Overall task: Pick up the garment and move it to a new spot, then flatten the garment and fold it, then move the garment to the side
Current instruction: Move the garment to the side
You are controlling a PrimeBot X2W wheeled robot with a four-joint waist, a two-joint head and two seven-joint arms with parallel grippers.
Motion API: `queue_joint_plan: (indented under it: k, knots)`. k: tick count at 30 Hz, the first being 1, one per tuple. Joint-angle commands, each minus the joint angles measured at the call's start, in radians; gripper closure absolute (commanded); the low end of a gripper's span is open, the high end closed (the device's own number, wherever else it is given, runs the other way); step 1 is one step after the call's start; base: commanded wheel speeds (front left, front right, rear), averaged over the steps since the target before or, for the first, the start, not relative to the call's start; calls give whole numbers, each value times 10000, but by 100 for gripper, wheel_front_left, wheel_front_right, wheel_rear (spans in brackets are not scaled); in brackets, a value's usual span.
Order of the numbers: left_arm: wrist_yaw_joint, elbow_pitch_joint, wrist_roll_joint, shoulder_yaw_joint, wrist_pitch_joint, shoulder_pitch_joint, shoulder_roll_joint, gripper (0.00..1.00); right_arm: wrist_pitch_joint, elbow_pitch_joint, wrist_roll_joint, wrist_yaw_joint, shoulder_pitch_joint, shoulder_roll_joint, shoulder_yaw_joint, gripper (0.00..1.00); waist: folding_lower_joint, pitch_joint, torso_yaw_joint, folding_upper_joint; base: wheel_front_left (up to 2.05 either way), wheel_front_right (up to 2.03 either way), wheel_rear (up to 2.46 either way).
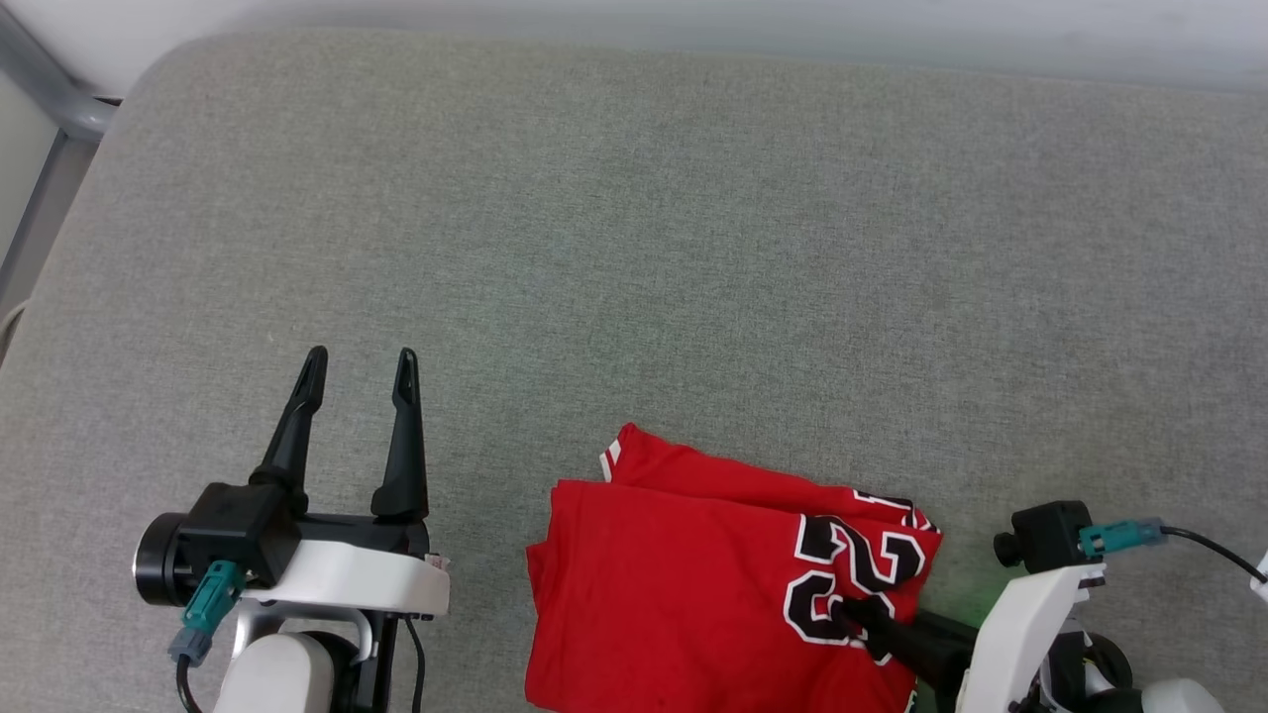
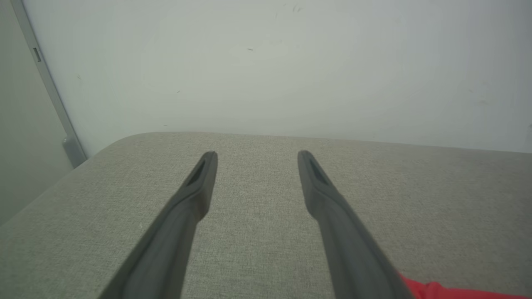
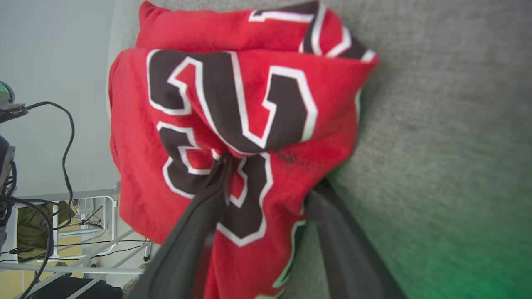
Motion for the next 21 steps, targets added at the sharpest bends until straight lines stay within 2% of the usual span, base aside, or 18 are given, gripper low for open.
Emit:
queue_joint_plan:
  k: [1, 8, 11, 14, 21]
  knots:
    - [-23, 13, 36, 33, -42, -118, -31, 0, 193, 622, -14, -135, 261, 85, 318, 100, -1, -15, 3, 0, 0, 0, 0]
    - [-176, 239, 210, 245, -42, 193, -152, 0, -339, 109, -239, -88, 80, -265, 282, 100, -1, -609, -229, 0, 0, 0, 0]
    - [-223, 274, 331, 337, -42, 412, -91, 0, -566, -239, -611, -86, -9, -481, 183, 100, -1, -1028, -539, 0, 0, 0, 0]
    - [-273, 220, 440, 327, -42, 604, -51, 0, -502, -586, -1100, -80, 46, -625, 72, 100, -1, -1321, -940, 0, 0, 0, 0]
    - [-380, 27, 588, 243, -33, 853, -5, 0, 43, -1240, -2194, -79, 63, -1156, -416, 100, -1, -1463, -2467, 0, 0, 0, 0]
